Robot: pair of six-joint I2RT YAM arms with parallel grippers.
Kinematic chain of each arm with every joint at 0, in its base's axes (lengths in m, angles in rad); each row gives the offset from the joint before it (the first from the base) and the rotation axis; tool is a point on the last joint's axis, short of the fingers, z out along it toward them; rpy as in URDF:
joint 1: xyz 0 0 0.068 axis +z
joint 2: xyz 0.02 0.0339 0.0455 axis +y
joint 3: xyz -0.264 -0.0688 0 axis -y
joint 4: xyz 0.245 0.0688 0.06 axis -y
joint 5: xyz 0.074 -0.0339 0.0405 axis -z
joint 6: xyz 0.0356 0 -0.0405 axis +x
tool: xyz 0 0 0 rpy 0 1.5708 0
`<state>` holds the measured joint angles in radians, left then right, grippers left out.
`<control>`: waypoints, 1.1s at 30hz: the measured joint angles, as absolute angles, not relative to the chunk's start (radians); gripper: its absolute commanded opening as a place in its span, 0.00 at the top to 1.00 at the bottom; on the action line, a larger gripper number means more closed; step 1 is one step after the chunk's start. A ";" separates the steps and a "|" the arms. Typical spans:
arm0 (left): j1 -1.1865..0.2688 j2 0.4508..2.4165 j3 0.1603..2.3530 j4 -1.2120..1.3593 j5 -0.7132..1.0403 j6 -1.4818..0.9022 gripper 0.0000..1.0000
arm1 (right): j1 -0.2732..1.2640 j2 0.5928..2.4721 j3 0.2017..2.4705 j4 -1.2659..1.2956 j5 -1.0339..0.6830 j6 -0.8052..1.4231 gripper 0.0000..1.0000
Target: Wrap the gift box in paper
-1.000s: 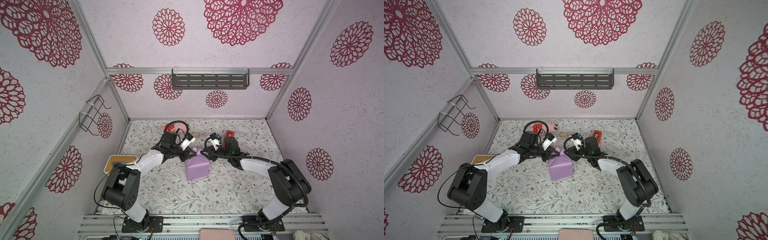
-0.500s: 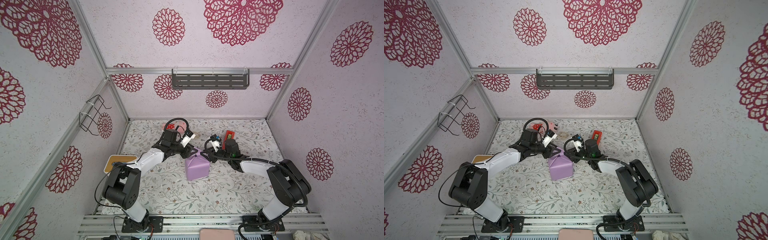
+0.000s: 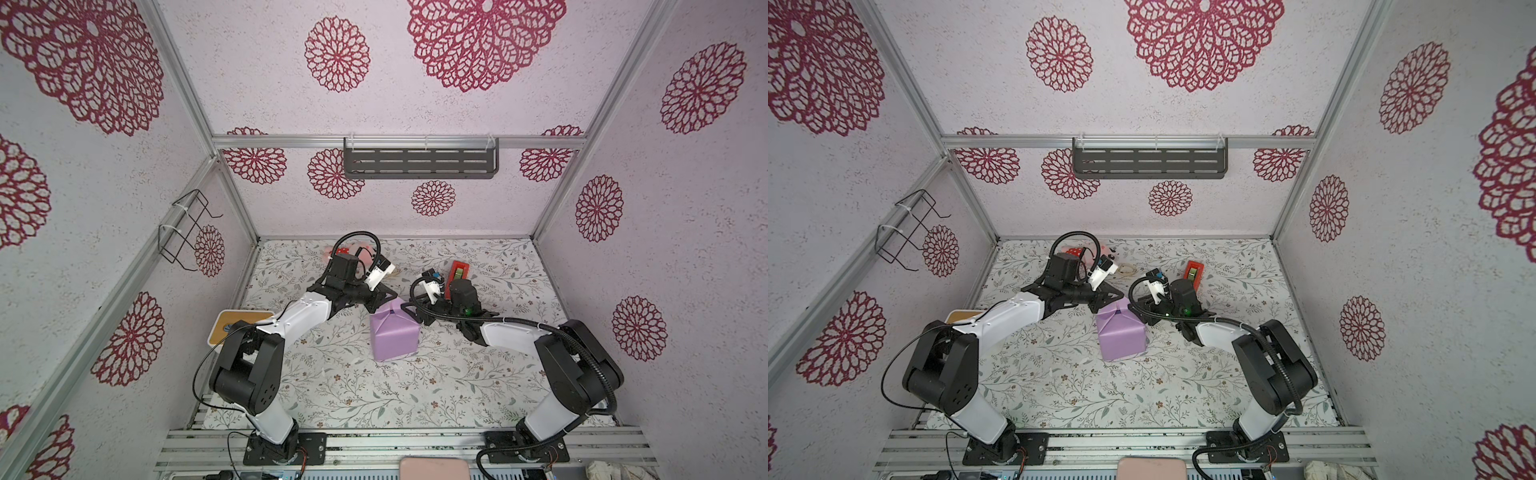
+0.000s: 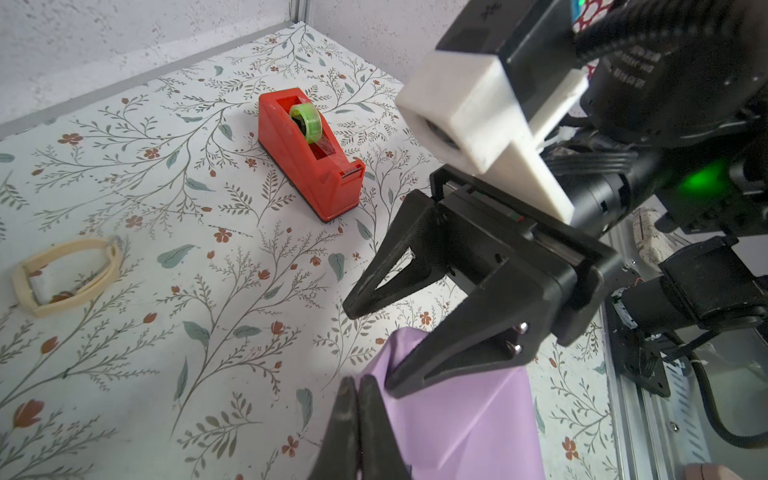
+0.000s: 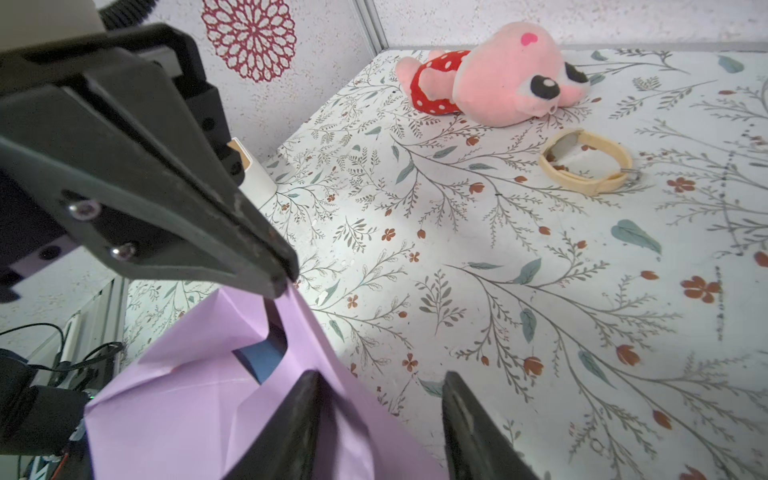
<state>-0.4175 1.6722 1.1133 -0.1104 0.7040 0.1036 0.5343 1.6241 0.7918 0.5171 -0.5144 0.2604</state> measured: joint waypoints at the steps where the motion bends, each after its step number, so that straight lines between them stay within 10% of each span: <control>1: -0.419 1.670 1.113 -0.110 0.702 0.104 0.98 | 0.535 1.614 0.786 0.512 -0.505 0.269 0.44; 33: -0.531 1.535 0.968 -0.092 0.570 0.099 0.97 | 0.649 1.479 0.685 0.451 -0.279 0.540 0.48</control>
